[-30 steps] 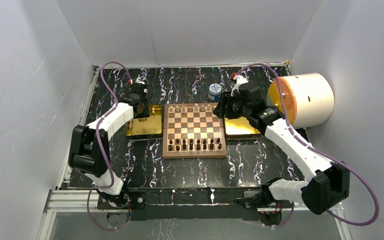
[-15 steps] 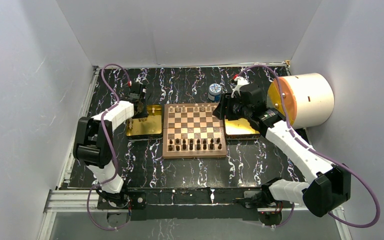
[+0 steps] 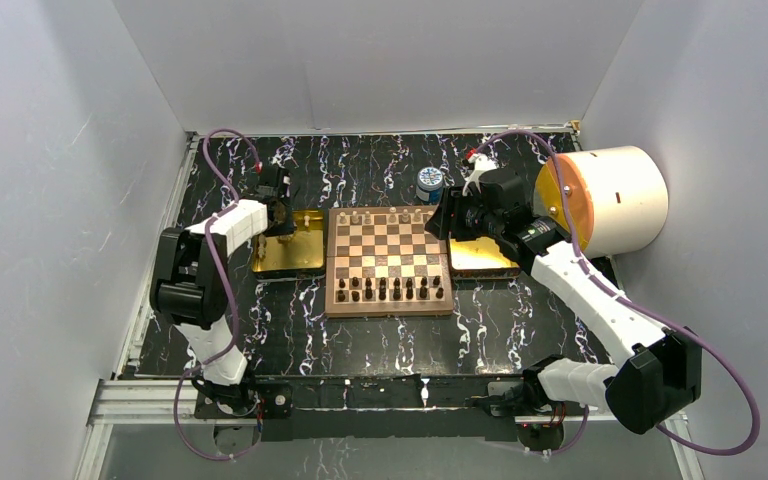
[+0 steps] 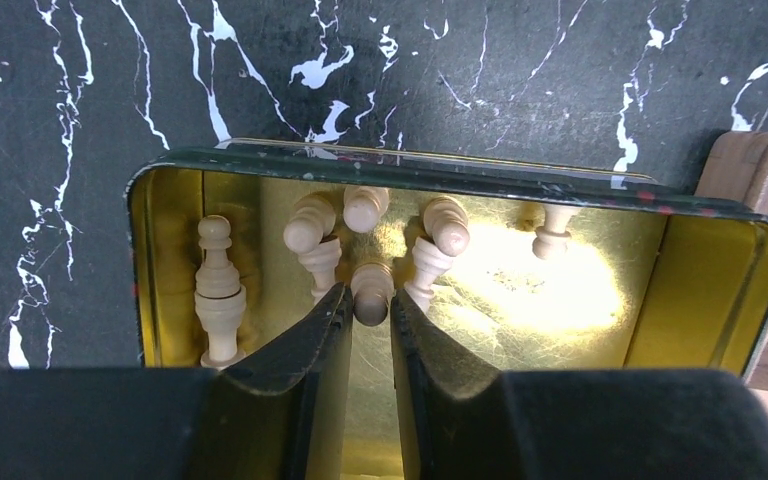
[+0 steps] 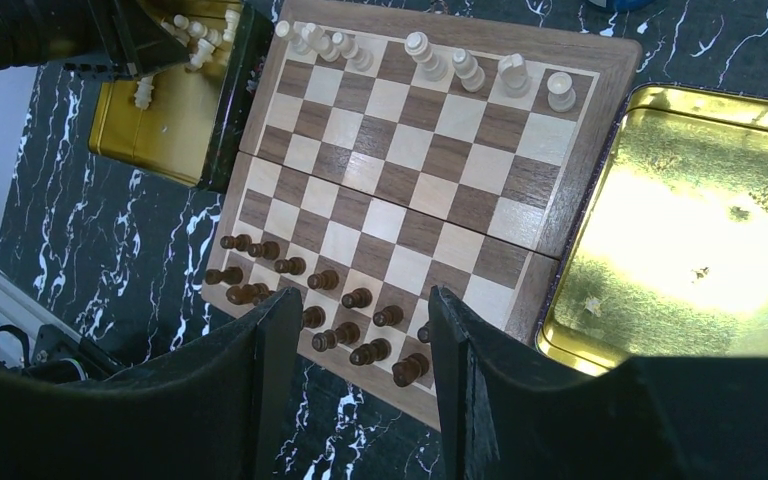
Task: Set up the chess pieces on the board
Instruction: Pick up the chess piece from the storage box, then place the chess piece on the chessboard.
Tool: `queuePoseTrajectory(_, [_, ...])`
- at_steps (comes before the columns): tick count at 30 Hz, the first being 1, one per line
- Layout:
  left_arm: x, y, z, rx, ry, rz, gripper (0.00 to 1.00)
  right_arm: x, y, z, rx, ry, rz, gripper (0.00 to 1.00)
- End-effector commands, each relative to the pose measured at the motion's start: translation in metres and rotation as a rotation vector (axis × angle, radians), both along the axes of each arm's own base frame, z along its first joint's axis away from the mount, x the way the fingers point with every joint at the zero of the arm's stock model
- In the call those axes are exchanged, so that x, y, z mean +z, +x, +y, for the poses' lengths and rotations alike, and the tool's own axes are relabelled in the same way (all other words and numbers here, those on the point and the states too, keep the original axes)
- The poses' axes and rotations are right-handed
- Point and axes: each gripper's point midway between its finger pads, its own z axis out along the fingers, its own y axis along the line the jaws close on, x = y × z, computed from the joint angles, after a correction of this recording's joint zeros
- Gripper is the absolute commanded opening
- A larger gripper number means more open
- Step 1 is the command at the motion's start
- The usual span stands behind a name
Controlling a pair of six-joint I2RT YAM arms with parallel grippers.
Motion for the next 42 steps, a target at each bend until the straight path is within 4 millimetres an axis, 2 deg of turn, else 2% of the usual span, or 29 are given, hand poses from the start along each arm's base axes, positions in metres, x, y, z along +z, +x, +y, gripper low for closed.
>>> queuePoseTrajectory(1, [0.009,0.011,0.000,-0.008,-0.003,-0.026,0.19,0.015,0.005,0.002,-0.002,0.031,-0.054,0.58])
queuePoseTrajectory(4, [0.009,0.012,0.000,-0.018,0.001,-0.023,0.18,0.015,0.005,0.000,-0.006,0.029,-0.058,0.58])
queuePoseTrajectory(7, [0.011,0.013,-0.001,-0.028,-0.001,-0.017,0.12,0.016,0.004,0.000,-0.007,0.030,-0.063,0.58])
queuePoseTrajectory(12, [0.023,0.010,0.002,-0.020,0.014,-0.010,0.10,0.011,0.003,-0.001,-0.005,0.019,-0.054,0.58])
queuePoseTrajectory(18, [0.050,-0.002,0.005,-0.014,0.012,-0.023,0.10,0.004,0.000,0.000,0.011,0.016,-0.035,0.58])
queuePoseTrajectory(25, [0.088,-0.008,-0.016,-0.055,-0.083,-0.089,0.08,-0.004,-0.004,-0.003,0.009,0.002,-0.021,0.58])
queuePoseTrajectory(28, [0.107,-0.007,-0.030,-0.085,-0.113,-0.123,0.08,-0.008,-0.006,-0.004,0.010,-0.002,-0.011,0.59])
queuePoseTrajectory(31, [0.122,-0.005,-0.051,-0.141,-0.117,-0.139,0.08,-0.010,-0.008,-0.005,0.009,-0.006,-0.003,0.59])
queuePoseTrajectory(37, [0.148,0.001,-0.117,-0.293,-0.082,-0.171,0.07,-0.006,-0.012,-0.008,-0.001,0.008,-0.016,0.59])
queuePoseTrajectory(42, [0.157,0.006,-0.161,-0.355,-0.088,-0.200,0.07,-0.007,-0.014,-0.012,-0.014,-0.002,-0.013,0.59])
